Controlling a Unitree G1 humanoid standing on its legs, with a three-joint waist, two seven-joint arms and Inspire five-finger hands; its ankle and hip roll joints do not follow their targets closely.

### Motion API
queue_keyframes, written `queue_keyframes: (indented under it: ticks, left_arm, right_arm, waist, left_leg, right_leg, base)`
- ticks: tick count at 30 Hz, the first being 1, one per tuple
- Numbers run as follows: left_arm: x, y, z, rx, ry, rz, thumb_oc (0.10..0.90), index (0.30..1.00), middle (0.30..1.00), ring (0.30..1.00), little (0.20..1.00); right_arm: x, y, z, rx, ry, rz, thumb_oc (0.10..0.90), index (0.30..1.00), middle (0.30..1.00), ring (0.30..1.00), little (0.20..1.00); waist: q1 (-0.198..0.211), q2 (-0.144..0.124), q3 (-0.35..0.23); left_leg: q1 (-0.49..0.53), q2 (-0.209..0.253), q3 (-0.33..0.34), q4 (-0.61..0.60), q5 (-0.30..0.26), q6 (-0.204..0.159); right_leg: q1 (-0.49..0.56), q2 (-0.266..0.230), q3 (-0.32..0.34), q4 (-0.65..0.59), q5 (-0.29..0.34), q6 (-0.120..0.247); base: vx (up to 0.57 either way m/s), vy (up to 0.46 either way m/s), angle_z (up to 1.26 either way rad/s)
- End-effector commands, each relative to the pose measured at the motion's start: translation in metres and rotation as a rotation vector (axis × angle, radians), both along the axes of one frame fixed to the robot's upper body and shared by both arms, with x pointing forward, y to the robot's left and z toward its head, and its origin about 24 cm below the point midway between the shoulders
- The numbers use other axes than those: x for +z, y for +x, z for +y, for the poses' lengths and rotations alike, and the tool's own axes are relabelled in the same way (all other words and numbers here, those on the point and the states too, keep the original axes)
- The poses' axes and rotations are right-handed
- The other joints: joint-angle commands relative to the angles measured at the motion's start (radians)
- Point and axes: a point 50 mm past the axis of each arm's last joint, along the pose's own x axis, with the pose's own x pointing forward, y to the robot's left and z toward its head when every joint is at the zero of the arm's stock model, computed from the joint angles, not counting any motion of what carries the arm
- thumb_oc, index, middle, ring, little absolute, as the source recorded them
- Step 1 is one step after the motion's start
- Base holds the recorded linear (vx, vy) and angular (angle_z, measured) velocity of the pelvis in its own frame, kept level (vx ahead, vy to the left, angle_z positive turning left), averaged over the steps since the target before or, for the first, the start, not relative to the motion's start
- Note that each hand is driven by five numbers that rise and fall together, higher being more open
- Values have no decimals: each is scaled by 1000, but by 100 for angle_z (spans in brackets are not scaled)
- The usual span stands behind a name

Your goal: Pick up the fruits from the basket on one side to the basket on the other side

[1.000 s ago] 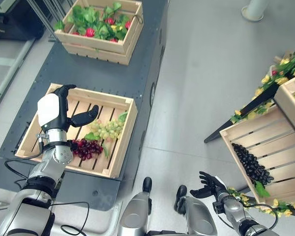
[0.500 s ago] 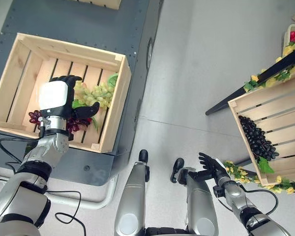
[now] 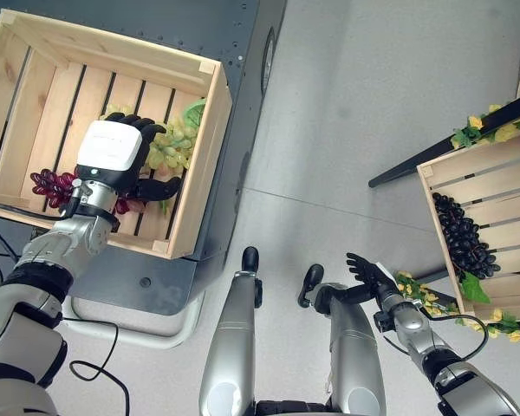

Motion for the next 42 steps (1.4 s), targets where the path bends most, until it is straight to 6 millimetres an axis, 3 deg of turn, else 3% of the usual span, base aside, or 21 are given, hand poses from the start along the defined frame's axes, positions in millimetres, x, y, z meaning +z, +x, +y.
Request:
queue_keyframes:
  ticks: [1, 13, 19, 29, 30, 31, 32, 35, 42]
  left_arm:
    - [78, -7, 19, 74, 68, -265, 800, 900, 900, 900, 900]
    - [117, 1, 14, 216, 149, -350, 800, 900, 900, 900, 900]
    - [117, 6, 15, 243, 109, -289, 800, 900, 900, 900, 900]
    - [92, 20, 17, 290, 12, -8, 800, 900, 900, 900, 900]
    - [88, 22, 17, 301, 15, 54, 775, 862, 862, 862, 862]
    - [85, 23, 16, 302, 7, 81, 560, 540, 540, 540, 540]
    - [80, 24, 16, 303, -4, 126, 400, 300, 300, 300, 300]
    - [70, 26, 15, 297, -14, 196, 400, 300, 300, 300, 300]
    - [71, 25, 13, 263, 10, 198, 400, 300, 300, 300, 300]
  right_arm:
    - [6, -10, -22, -34, -1, -60, 800, 900, 900, 900, 900]
    - [7, -7, -17, -39, 26, -67, 800, 900, 900, 900, 900]
    - [14, -2, -9, -24, 54, -125, 800, 900, 900, 900, 900]
    - [29, 7, -6, -33, 71, -198, 800, 900, 900, 900, 900]
    - [29, 7, -7, -40, 72, -202, 800, 900, 900, 900, 900]
    - [30, 8, -7, -45, 72, -204, 800, 900, 900, 900, 900]
    - [31, 9, -8, -53, 71, -206, 800, 900, 900, 900, 900]
    - [33, 10, -14, -69, 61, -216, 800, 900, 900, 900, 900]
    - [33, 9, -21, -79, 47, -216, 800, 900, 900, 900, 900]
  waist:
    - [0, 8, -13]
    - [-4, -29, -13]
    - [-10, -46, -13]
    - [-26, -52, -13]
    - [-28, -51, -13]
    - [-29, -50, -13]
    - [-30, -48, -13]
    - [-34, -37, -13]
    - [-38, -23, -13]
  left_leg:
    - [57, -34, 67, -38, -88, 37]
    - [-48, -28, 50, -2, -98, 48]
    - [-93, -33, 37, 18, -104, 50]
    - [-163, -40, 39, 58, -117, 55]
    - [-170, -40, 40, 60, -115, 54]
    - [-173, -41, 40, 60, -114, 54]
    - [-176, -42, 40, 61, -114, 55]
    - [-179, -43, 47, 63, -117, 56]
    - [-141, -36, 62, 56, -120, 52]
  right_leg:
    - [42, 32, 2, 2, 4, 0]
    - [-58, 37, -6, 41, 24, 17]
    - [-97, 44, -5, 51, 31, 24]
    - [-171, 39, -13, 106, 24, 27]
    - [-180, 37, -13, 112, 25, 27]
    - [-184, 36, -12, 116, 25, 28]
    - [-190, 35, -11, 122, 25, 29]
    - [-202, 29, -7, 135, 24, 30]
    - [-168, 30, -6, 124, 13, 26]
  base:
    - [0, 0, 0]
    - [2, 5, 1]
    - [0, 0, 0]
    - [0, 3, 1]
    - [0, 0, 0]
    - [0, 0, 0]
    - [0, 0, 0]
    - [0, 0, 0]
    - [-10, -13, -3]
